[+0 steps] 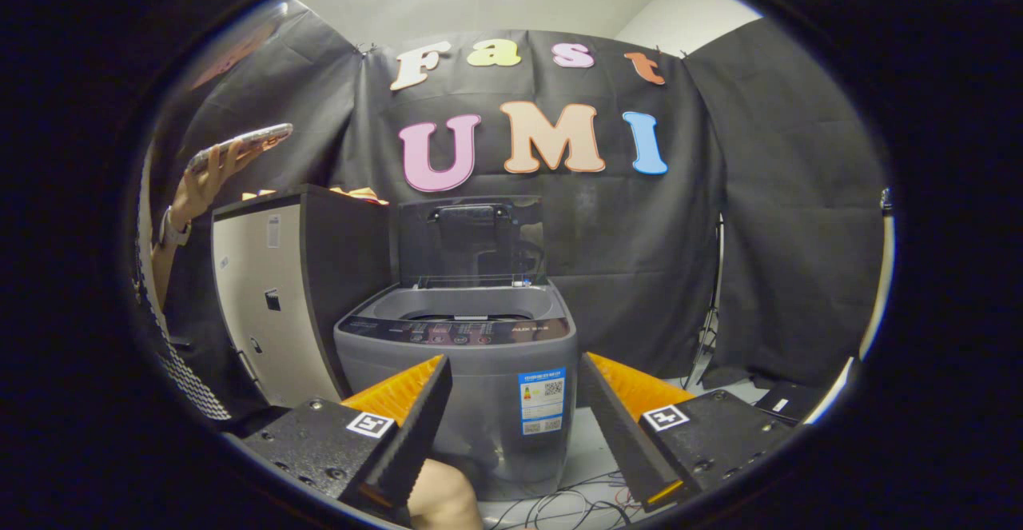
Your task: Put the clothes into the washing machine and then close the washing machine lid.
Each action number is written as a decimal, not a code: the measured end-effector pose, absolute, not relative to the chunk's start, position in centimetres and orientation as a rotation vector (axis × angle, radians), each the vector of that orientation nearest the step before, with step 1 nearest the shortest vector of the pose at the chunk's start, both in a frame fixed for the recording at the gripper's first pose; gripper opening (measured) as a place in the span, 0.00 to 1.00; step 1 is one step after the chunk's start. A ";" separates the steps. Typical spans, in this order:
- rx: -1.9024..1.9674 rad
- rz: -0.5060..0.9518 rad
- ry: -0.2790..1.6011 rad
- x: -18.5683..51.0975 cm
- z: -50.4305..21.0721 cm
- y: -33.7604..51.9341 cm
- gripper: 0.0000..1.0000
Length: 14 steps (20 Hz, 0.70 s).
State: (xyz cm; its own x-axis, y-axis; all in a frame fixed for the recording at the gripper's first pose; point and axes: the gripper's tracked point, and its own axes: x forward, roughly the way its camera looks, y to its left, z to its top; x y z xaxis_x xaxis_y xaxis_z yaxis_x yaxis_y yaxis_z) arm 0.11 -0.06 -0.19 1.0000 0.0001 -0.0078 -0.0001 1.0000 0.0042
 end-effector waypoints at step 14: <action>0.087 -0.034 -0.064 1.1 2.6 0.2 0.97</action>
